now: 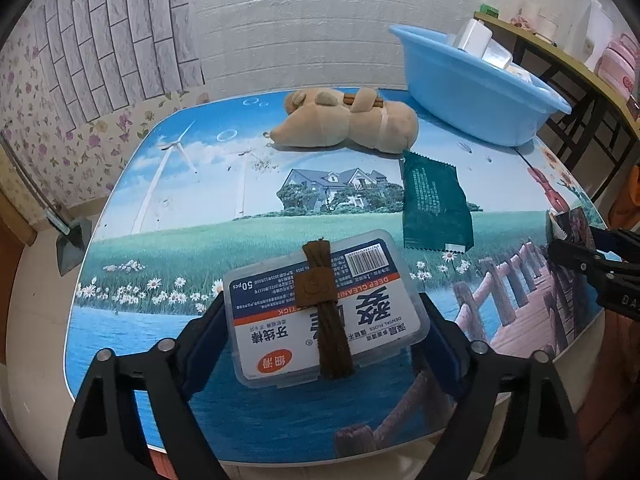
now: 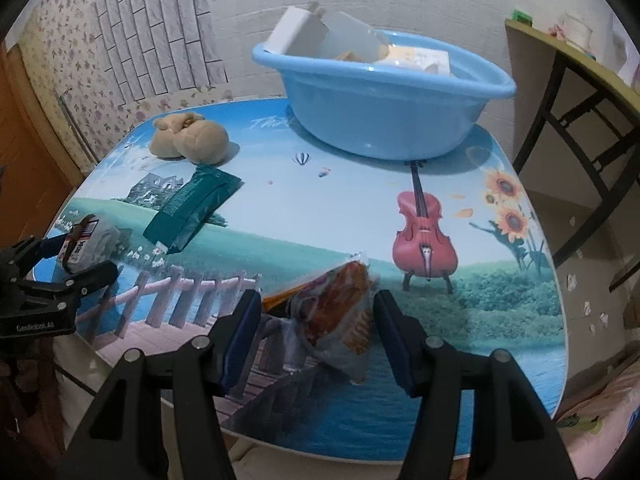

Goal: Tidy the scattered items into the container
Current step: 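Lift the held box and snack bag up toward the blue basin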

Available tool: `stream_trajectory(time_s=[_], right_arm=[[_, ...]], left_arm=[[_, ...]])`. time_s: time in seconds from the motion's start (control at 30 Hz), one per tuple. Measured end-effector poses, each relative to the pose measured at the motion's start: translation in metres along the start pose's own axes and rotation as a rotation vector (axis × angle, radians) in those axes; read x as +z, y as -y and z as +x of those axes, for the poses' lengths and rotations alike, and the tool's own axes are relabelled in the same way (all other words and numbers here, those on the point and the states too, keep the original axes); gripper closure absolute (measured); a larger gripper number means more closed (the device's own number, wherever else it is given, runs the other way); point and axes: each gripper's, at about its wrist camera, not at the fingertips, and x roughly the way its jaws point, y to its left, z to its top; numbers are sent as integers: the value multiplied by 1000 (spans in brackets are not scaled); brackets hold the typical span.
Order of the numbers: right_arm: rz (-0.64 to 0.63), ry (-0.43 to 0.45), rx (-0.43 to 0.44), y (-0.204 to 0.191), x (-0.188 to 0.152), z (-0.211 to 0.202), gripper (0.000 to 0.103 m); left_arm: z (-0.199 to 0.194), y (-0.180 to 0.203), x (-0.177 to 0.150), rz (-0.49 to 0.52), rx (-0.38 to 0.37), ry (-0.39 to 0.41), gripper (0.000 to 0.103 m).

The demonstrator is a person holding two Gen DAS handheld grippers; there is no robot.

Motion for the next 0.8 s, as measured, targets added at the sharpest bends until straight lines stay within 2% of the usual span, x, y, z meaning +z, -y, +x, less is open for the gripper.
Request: stream_trajectory(time_s=[0.1,0.13,0.17,0.33,0.37,0.43,0.8], right_arm=[[-7,10,-2,0,0,1,46],[-12,15,-2,-1,0,0,48],[-20,22,-8,-2,-1,0,56],[-19,27,2,-1,0,-3,62],[-12,29,7,0,1,-4,67],[3,35,34,1,2,-9,67],[-21,105,68,-5,16,-37,69]], left_arm=[[0,0,0,1,-2,6,16],[0,0,0,0,-3,7,16],[0,0,0,0,-5,7,16],[-3,-1,1,-6,-9,13,17],[-4,-1,1,-6,-7,18,17],[-10,1,4,-2,-2,37,17],[-44,16,36,20,-30,136,17]])
